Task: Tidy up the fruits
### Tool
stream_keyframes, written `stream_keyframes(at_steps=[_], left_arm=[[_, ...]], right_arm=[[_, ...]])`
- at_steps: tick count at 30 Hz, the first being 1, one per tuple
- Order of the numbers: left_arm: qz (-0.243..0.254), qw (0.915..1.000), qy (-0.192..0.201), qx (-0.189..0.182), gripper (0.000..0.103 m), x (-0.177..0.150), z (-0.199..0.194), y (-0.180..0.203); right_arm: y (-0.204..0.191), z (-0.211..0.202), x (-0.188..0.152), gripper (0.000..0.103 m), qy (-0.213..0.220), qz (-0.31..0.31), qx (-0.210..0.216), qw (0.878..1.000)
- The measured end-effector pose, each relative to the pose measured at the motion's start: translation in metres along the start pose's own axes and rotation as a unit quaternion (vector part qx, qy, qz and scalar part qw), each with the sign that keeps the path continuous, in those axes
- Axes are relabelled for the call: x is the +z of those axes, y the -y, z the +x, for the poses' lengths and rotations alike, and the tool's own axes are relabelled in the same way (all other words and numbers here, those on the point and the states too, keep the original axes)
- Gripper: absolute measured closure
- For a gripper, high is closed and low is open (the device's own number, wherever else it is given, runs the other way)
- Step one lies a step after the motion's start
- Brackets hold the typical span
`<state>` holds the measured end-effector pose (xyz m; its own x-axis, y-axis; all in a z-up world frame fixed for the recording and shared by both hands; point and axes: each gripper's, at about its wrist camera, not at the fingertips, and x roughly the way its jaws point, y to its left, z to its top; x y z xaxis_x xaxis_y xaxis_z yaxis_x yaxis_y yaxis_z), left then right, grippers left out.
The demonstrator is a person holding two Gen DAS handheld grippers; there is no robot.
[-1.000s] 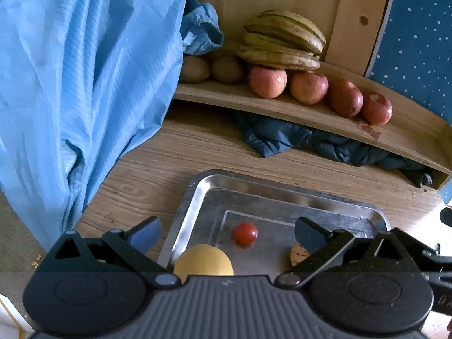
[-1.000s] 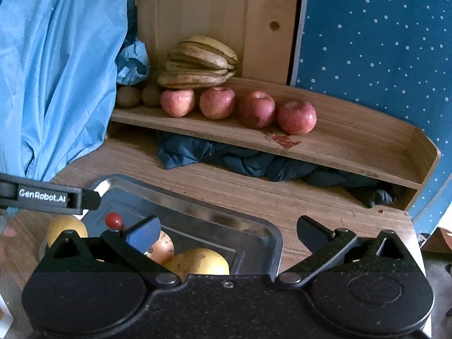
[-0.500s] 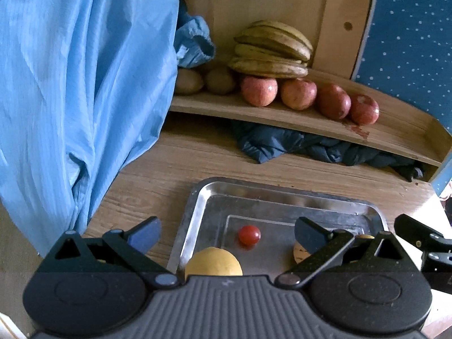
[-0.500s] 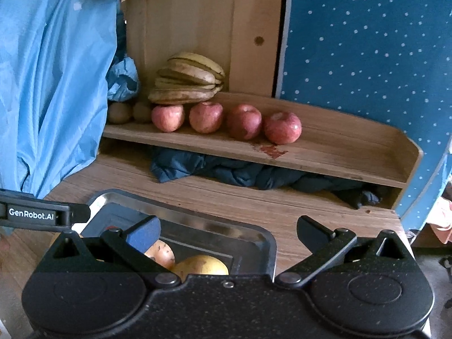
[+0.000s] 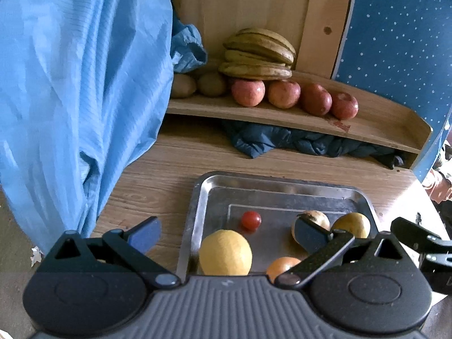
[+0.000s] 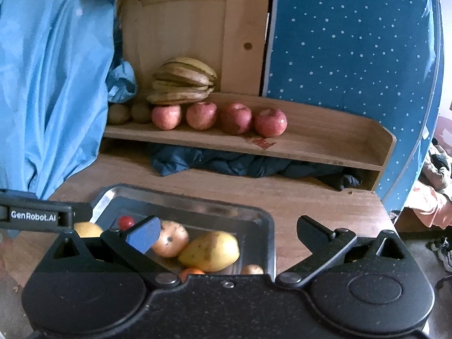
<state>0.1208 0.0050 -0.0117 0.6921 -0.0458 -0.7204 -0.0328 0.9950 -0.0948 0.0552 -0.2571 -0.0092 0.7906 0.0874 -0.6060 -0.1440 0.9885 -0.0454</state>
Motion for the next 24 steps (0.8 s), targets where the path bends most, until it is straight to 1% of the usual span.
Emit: stream_keyframes(at_steps=[10,24], left_arm=[[0.005,0.9999,0.011,-0.003,0.000,-0.016,-0.020,-0.024],[0.014,0.9994,0.018,-0.025,0.000,-0.037,-0.046,-0.052]], right_arm=[[-0.023,-0.022,-0.009,0.001,-0.002,0.006,-0.013,1.000],[-0.054,-0.055,-0.028,0.001,0.004,0.017,-0.029,0.999]])
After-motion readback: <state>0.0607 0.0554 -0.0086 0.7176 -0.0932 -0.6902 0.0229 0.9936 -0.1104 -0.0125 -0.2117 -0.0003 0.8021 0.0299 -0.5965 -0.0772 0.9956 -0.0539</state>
